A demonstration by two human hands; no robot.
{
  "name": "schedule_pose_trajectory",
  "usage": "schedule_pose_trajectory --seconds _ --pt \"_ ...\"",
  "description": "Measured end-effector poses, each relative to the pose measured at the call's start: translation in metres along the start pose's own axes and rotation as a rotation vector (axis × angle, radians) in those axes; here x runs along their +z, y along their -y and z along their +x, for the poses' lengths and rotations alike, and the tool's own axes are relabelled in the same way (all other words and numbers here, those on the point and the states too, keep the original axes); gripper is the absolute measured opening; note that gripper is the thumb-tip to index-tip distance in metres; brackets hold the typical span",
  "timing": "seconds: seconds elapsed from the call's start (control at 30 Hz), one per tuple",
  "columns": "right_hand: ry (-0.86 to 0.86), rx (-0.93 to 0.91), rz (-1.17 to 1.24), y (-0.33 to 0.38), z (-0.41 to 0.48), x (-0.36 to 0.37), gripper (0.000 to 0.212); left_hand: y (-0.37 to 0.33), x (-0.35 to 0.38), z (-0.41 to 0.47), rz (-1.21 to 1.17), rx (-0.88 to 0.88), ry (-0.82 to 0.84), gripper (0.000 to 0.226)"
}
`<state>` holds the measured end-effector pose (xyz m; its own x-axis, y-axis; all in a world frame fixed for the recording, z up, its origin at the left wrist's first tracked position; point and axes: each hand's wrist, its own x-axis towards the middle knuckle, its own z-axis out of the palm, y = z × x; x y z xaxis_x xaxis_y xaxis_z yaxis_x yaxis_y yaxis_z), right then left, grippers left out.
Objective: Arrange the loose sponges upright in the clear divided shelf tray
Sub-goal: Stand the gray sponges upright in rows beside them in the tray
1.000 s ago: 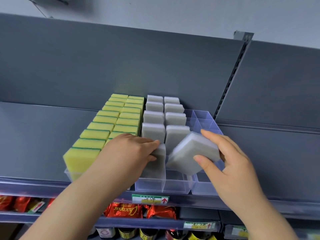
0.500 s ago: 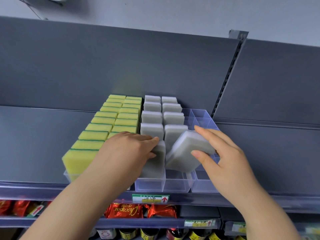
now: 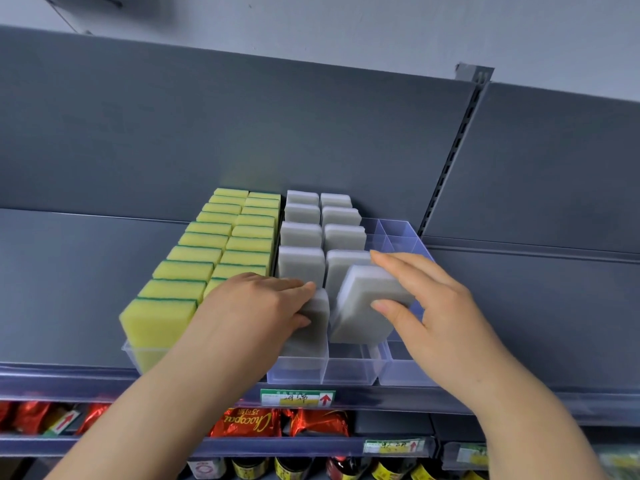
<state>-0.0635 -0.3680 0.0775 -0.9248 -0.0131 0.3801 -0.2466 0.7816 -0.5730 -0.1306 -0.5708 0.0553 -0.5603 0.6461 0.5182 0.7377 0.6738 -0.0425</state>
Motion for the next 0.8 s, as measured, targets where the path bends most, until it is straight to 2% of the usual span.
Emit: schedule_pose_trajectory --seconds 0.27,0.57,0.8 --pt "0.123 0.056 -0.038 -0.006 -0.003 0.016 0.047 -0.004 -0.002 -0.004 0.018 -0.026 0.006 0.035" --pt "0.126 0.065 -0.073 -0.014 -0.007 0.029 0.048 -0.007 -0.002 -0.008 0.018 -0.056 0.023 0.037" --pt "0.145 0.046 -0.109 -0.013 -0.006 0.022 0.058 -0.01 -0.005 -0.006 0.008 -0.085 0.046 0.043"
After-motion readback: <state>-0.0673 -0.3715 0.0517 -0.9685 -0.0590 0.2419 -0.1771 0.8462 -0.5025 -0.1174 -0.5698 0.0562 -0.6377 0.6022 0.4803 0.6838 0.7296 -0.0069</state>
